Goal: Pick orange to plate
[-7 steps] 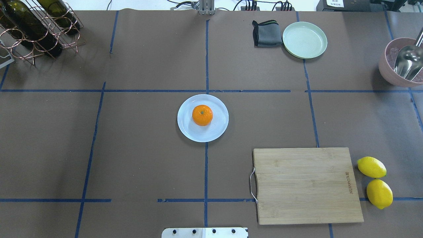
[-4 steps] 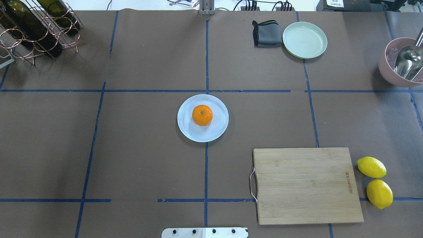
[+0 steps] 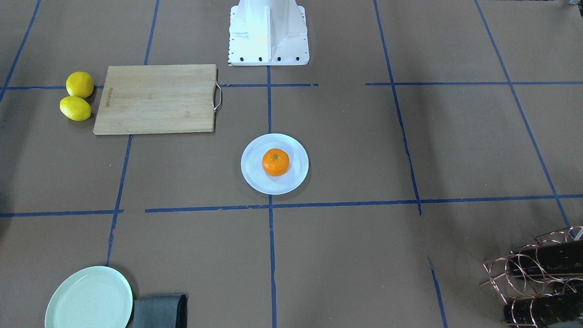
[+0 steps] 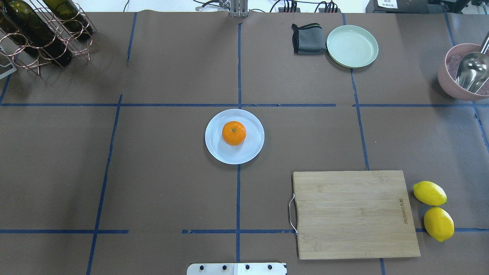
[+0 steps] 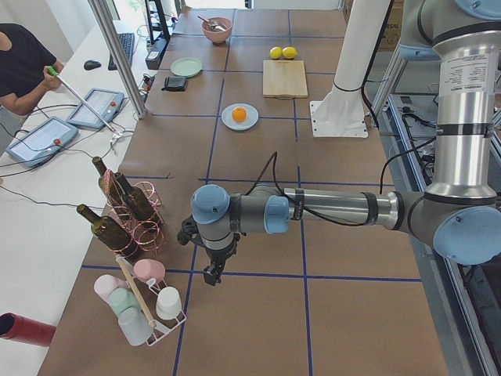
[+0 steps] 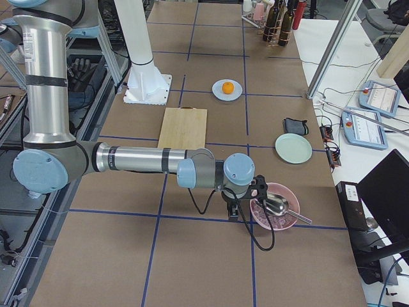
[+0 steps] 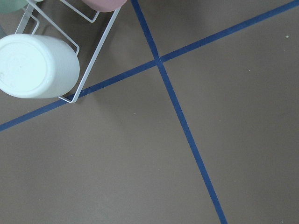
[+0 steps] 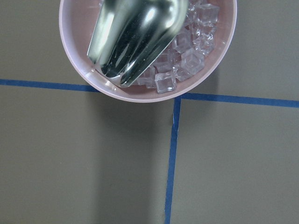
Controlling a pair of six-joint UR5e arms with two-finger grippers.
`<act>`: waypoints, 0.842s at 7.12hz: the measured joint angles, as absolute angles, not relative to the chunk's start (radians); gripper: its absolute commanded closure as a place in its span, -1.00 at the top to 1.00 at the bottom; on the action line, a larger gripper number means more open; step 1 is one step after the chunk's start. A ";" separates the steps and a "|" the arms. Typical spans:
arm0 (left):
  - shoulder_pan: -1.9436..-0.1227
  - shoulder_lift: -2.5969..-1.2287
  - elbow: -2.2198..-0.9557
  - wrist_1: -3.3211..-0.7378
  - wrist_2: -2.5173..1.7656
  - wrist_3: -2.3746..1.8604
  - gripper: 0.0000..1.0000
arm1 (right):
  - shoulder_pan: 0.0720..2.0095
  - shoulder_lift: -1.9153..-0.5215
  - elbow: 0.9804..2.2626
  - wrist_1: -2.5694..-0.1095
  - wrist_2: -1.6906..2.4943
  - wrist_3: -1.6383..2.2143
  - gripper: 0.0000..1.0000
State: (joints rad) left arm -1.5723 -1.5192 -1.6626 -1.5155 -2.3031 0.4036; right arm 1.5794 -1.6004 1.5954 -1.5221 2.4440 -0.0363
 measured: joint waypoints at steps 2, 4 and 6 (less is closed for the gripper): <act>-1.572 -1.520 -1.661 -1.516 -2.303 0.403 1.00 | 1.587 -1.601 1.598 -1.515 2.445 -0.029 1.00; -1.572 -1.521 -1.658 -1.516 -2.303 0.402 1.00 | 1.589 -1.599 1.599 -1.514 2.446 -0.027 1.00; -1.572 -1.523 -1.647 -1.518 -2.305 0.402 1.00 | 1.589 -1.597 1.600 -1.514 2.447 -0.027 1.00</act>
